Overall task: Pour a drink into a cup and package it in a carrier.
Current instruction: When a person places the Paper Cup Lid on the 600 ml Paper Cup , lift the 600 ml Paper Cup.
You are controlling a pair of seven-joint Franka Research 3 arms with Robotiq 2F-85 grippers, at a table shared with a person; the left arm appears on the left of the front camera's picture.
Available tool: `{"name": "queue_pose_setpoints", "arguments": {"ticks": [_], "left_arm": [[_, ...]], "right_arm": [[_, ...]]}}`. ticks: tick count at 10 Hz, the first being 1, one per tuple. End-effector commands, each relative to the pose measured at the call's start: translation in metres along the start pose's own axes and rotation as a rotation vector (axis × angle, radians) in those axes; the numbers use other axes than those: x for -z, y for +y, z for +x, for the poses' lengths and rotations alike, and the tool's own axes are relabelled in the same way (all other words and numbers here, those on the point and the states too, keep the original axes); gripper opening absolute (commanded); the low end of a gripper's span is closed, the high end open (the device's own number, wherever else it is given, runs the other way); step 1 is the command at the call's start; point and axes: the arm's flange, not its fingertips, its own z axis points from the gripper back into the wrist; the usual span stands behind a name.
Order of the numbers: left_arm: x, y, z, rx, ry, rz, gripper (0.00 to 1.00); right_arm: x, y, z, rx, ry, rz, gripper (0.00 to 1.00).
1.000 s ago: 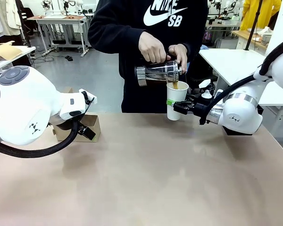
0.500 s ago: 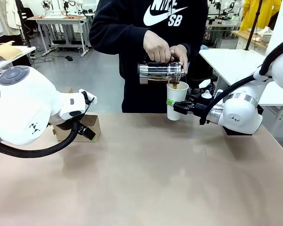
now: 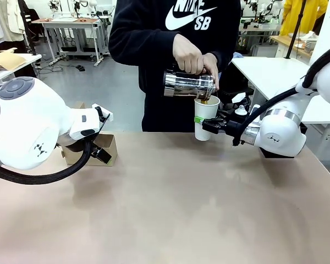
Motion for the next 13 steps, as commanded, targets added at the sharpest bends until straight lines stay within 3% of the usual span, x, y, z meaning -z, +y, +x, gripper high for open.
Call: {"name": "queue_pose_setpoints", "arguments": {"ticks": [1,13], "left_arm": [[-0.0003,0.0006,-0.0002,-0.002,-0.001,-0.001,1.0],[-0.0003,0.0006,-0.0002,-0.002,-0.001,-0.001,1.0]], "right_arm": [[-0.0008,0.0031,0.0039,0.005,0.0,0.003,0.81],[-0.0008,0.0031,0.0039,0.005,0.0,0.003,0.81]]}}
